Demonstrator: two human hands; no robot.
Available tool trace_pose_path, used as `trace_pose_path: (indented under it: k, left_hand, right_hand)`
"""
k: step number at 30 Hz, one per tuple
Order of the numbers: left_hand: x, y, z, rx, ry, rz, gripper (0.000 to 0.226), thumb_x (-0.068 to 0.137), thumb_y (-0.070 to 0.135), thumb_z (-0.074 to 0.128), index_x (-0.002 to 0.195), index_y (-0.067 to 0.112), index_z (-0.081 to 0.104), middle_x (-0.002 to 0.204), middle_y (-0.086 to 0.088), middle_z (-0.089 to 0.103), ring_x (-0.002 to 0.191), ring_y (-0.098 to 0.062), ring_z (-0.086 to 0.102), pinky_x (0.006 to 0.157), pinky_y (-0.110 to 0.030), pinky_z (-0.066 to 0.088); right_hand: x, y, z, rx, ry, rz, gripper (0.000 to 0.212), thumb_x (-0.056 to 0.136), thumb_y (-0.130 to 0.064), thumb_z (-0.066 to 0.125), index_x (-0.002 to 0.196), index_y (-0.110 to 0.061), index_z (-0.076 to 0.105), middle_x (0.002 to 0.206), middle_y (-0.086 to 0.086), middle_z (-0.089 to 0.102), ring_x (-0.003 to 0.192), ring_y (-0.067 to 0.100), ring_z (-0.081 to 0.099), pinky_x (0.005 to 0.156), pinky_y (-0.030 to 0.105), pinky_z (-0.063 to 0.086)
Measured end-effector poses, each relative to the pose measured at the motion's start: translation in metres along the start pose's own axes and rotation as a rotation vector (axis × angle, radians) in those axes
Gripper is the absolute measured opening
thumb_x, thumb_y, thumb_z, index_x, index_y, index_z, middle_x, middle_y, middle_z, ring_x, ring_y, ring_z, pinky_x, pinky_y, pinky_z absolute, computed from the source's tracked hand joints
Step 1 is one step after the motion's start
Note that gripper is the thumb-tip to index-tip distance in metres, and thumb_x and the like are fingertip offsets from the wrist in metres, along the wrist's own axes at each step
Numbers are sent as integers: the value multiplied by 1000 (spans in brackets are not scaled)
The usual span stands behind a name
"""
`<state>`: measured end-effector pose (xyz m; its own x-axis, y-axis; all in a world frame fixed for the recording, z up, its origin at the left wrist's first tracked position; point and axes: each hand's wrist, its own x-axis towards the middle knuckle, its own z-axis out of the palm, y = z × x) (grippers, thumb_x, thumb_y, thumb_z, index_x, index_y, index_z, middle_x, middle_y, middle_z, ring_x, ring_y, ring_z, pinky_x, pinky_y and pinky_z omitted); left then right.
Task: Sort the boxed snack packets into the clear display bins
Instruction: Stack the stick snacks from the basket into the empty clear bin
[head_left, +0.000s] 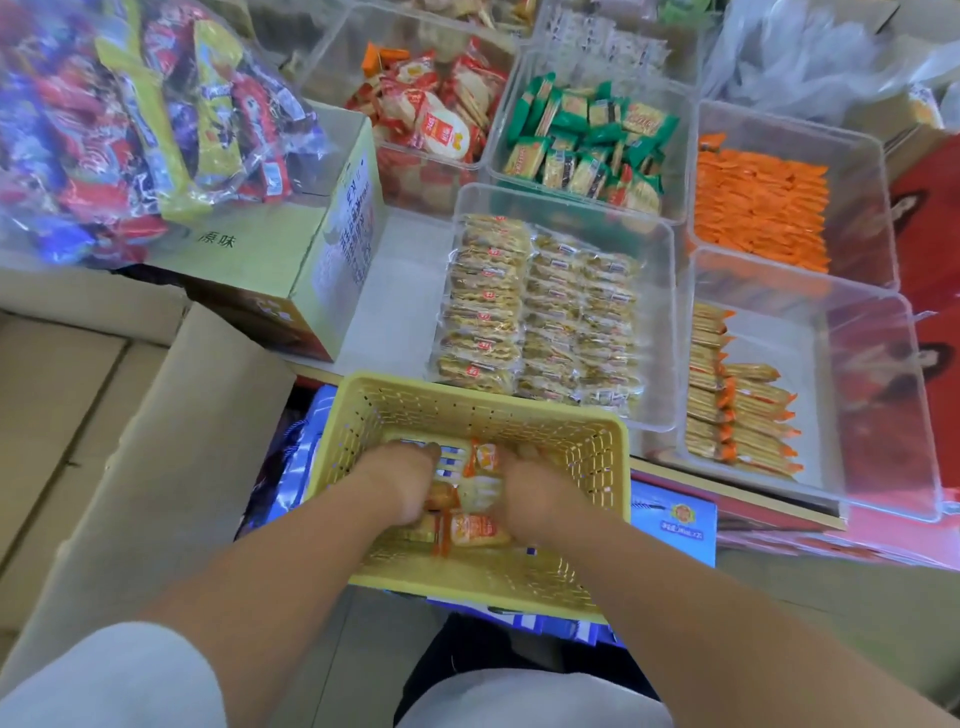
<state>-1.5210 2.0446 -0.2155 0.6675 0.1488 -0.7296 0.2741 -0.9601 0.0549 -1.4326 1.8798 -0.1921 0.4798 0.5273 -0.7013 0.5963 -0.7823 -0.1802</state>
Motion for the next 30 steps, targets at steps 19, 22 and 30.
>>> trace_pose_path:
  k: [19,22,30]
  left_hand:
    - [-8,-1,-2,-50,-202,71,34,82,31,79,108,16,62,101,-2,66,87,-21,63,66,-31,50]
    - [-22,2,-20,-27,-119,56,12,86,22,67,94,16,60,85,-3,61,71,-19,56,61,-31,46]
    - [-119,-15,-35,-773,489,-65,26,74,41,82,78,29,59,71,5,64,70,-10,61,55,-25,40]
  right_hand:
    - [13,-1,22,-196,58,-30,65,87,-44,67,142,-18,43,146,9,43,135,33,39,110,48,33]
    - [12,-4,23,-156,-31,-20,78,83,-45,71,147,-20,35,140,6,51,131,31,45,105,46,37]
    - [15,-6,28,59,-151,-60,55,87,-41,70,133,-19,51,124,6,63,109,28,61,87,35,52]
